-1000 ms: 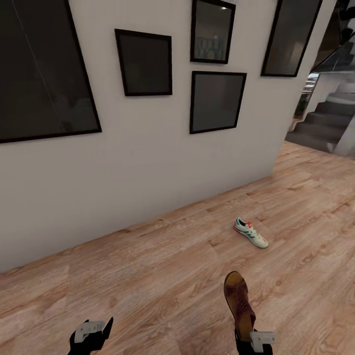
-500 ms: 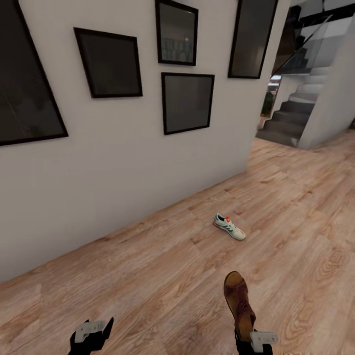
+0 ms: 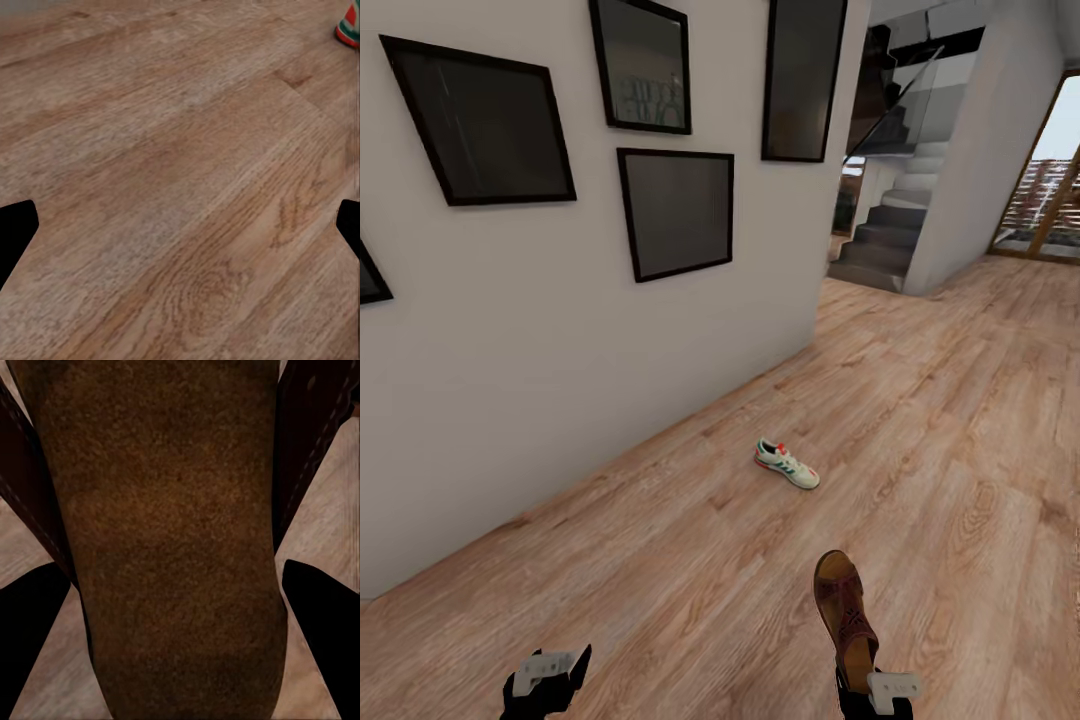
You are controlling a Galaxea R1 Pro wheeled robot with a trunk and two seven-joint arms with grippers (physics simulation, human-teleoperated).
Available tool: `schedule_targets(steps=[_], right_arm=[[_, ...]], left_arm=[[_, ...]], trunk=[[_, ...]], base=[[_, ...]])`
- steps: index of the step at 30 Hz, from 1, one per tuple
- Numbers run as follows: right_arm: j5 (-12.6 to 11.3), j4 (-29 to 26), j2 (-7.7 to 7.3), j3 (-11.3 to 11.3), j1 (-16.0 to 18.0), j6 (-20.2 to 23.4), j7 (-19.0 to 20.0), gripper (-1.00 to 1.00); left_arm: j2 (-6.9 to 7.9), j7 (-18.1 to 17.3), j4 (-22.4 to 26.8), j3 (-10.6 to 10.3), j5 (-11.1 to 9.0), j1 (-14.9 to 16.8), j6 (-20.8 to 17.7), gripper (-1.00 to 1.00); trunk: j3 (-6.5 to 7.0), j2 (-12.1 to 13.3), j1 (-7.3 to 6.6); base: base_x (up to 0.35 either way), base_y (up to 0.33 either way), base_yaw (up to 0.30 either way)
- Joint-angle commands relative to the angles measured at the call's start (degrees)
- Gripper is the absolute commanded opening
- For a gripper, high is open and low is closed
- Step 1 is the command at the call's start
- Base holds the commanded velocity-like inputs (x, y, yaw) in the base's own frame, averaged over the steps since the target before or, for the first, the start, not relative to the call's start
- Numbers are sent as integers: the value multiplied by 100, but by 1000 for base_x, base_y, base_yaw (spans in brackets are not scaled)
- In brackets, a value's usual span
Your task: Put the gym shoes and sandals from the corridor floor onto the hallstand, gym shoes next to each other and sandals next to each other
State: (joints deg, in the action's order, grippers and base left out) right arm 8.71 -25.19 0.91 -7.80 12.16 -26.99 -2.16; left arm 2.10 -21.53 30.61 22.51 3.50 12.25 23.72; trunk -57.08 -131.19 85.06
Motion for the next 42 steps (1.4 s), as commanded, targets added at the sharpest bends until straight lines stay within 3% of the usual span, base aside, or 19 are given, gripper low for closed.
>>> schedule_targets(steps=[1,30,42], right_arm=[[61,5,6,-28,5,-16,-21,-100],[67,5,6,-28,5,-8,-4,-100],[69,6,6,-28,5,-8,10,-100]], left_arm=[[-4,-44,-2,44,37,4,19,100],[1,-44,-2,49,37,-4,28,100],[1,-44,-2,47,37,-4,28,100]], trunk=[[-2,-2,2],[122,-2,2],[203,-2,2]], base=[[324,0,-297],[278,3,-283],[237,188,-239]])
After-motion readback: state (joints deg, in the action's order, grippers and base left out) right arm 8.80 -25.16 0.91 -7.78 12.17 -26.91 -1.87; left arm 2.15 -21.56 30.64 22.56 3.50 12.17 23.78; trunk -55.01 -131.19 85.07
